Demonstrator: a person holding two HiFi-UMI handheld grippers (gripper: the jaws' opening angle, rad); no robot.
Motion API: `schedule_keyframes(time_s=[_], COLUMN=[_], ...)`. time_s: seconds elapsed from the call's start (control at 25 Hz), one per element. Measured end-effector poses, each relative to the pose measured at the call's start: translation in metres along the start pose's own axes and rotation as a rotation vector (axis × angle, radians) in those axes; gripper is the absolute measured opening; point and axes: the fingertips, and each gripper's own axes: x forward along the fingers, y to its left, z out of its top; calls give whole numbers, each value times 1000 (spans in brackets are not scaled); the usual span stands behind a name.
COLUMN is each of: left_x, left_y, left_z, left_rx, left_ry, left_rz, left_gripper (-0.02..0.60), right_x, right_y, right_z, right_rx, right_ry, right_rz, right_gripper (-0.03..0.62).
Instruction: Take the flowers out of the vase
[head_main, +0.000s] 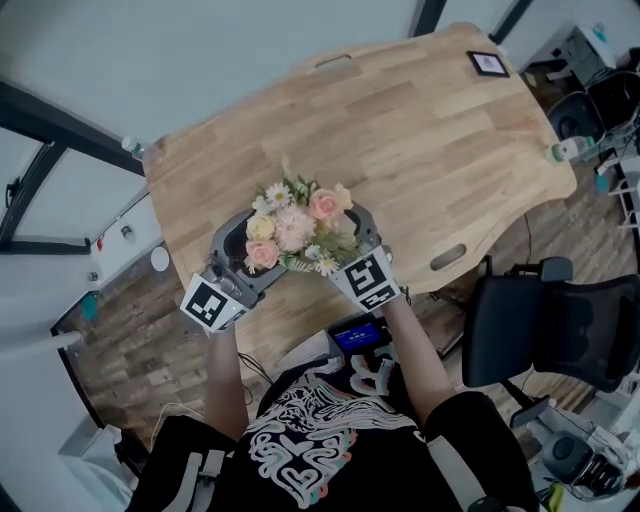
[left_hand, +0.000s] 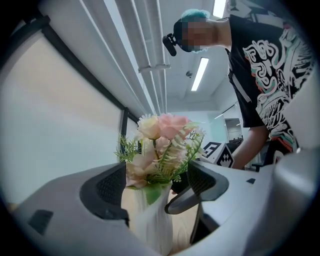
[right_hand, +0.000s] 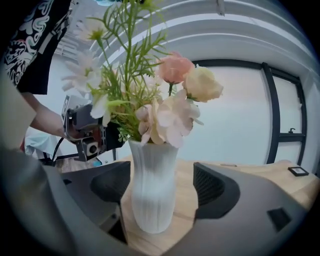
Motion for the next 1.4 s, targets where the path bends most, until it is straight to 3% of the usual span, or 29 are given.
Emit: schedule_keyframes(time_s=[0.32, 0.76, 0.88, 1.08, 1.4], left_x=[12, 27, 25, 25, 25], left_y=[0, 4, 0, -4, -3], left_z=[0, 2, 7, 12, 12], left_rx=[-6, 20, 38, 39, -13], left_ry=[-26, -13, -20, -17, -26], left_rz=[-24, 21, 11, -7, -14], left_gripper=[362, 355, 287, 111, 49], right_x=[21, 21, 19, 16, 16], right_y=[14, 9, 11, 10, 10], right_z=[-7, -8, -8, -7, -7], right_rx=[-73, -115, -119, -114, -117], right_ry=[13, 53, 53, 55, 58], right_rz=[35, 26, 17, 1, 7], right_gripper=[360, 342, 341, 341, 341])
